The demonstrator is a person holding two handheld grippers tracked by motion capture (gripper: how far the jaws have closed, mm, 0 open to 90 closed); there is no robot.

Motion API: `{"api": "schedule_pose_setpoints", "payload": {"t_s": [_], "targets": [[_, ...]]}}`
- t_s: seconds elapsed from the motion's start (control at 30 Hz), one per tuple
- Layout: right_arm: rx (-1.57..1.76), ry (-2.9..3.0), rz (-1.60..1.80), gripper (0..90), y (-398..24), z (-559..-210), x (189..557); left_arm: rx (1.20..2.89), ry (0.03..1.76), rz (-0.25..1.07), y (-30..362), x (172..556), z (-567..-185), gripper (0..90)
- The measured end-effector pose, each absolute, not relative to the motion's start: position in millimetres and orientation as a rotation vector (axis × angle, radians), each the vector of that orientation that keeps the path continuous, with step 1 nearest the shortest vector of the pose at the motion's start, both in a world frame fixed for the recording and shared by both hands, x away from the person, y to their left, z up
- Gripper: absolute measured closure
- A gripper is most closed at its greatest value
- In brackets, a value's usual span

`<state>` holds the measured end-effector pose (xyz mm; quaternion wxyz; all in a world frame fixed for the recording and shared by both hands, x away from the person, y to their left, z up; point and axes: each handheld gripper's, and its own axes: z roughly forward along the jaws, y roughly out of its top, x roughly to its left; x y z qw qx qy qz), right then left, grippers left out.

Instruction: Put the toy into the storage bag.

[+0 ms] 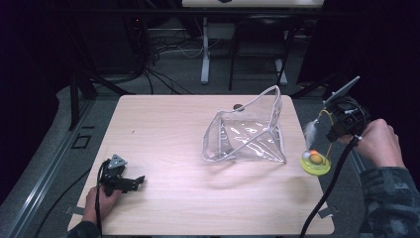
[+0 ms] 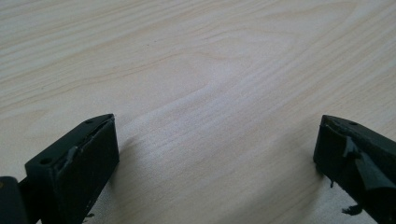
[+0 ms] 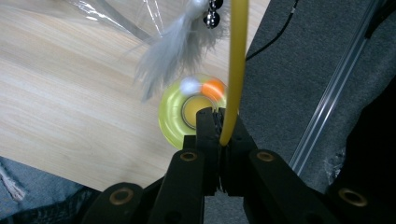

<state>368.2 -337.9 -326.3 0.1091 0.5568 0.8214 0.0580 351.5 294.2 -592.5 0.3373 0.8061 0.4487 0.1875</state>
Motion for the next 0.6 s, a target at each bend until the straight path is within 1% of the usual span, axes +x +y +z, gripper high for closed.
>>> {"api": "schedule_pose_setpoints", "payload": {"t_s": [0.6], "targets": [[1.672,2.386,0.171,87.5,-340,-305,386,2.107,1.158,0.474,294,351,-592,0.1]]}}
